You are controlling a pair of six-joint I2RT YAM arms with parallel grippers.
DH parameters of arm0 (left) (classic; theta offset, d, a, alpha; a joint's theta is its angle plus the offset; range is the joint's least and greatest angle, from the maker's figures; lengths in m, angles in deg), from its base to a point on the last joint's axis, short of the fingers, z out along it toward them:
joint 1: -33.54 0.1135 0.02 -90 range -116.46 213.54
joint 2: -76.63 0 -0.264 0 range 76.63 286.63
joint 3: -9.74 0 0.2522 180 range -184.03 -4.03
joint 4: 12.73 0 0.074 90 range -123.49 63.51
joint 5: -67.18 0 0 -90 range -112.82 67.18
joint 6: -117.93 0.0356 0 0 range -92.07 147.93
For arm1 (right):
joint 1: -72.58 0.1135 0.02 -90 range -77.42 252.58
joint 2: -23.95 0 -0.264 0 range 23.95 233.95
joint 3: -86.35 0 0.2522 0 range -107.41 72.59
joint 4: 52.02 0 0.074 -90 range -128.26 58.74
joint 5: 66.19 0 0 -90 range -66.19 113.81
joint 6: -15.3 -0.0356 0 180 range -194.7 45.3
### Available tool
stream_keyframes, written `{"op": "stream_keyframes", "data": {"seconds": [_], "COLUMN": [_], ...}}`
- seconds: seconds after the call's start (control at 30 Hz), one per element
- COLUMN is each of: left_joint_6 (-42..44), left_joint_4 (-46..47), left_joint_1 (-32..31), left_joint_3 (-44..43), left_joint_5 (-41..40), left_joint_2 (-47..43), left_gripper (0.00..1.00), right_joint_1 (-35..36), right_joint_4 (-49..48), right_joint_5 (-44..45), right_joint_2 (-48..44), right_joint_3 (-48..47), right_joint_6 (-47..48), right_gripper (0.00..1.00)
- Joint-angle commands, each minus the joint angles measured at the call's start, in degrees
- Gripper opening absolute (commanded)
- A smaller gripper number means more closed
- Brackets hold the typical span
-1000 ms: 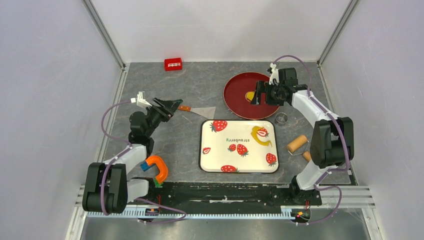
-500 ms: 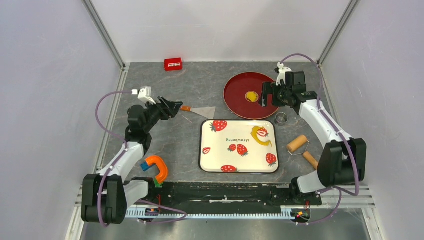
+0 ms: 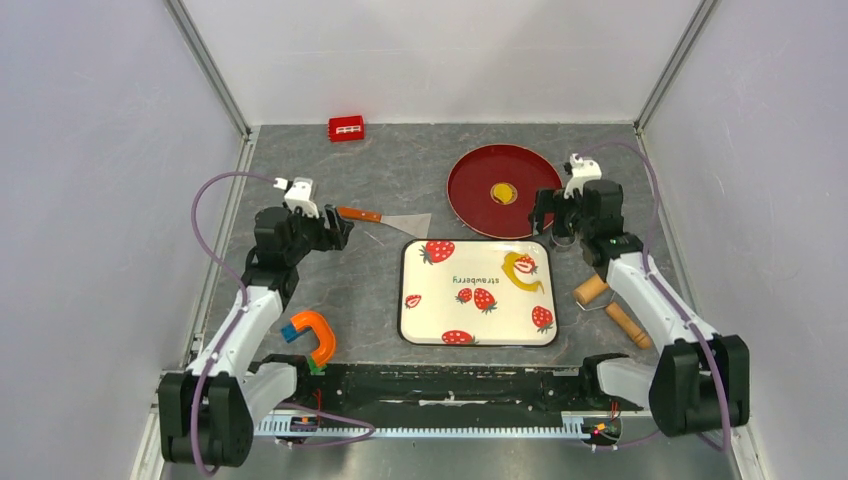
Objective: Roll out the dumpling wrappers from the dough
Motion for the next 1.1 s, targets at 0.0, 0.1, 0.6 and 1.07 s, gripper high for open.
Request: {"op": "stream_keyframes", "data": {"seconds": [0.0,0.1,0.6,1.07], "left_joint_6": [6.0,4.1,-0.1,1.2], "left_joint_4": [1.4,4.7,19.7,22.2], "left_joint_1": [0.2,0.2,0.2,0.2], "left_joint_3": [4.0,8.0,20.6,18.3], "left_joint_5": [-8.0,-11.6,-21.4,-21.3], "left_joint_2": [-5.8,-8.2,-7.5,-0.2], "left_gripper": [0.77,0.77,0.87,0.9], "right_joint_1": [-0.2,-0.1,-0.2,-0.1], "right_joint_4": [-15.9,-19.8,-34.0,-68.2], "right_joint_5": [2.1,3.6,11.6,22.7], "right_joint_2": [-6.0,-8.3,-17.2,-9.0], "right_joint_3": [7.3,12.0,34.7,51.9], "right_joint_6": [0.5,1.8,8.3,9.1], "right_gripper": [0.98,0.98,0.98,0.98]}}
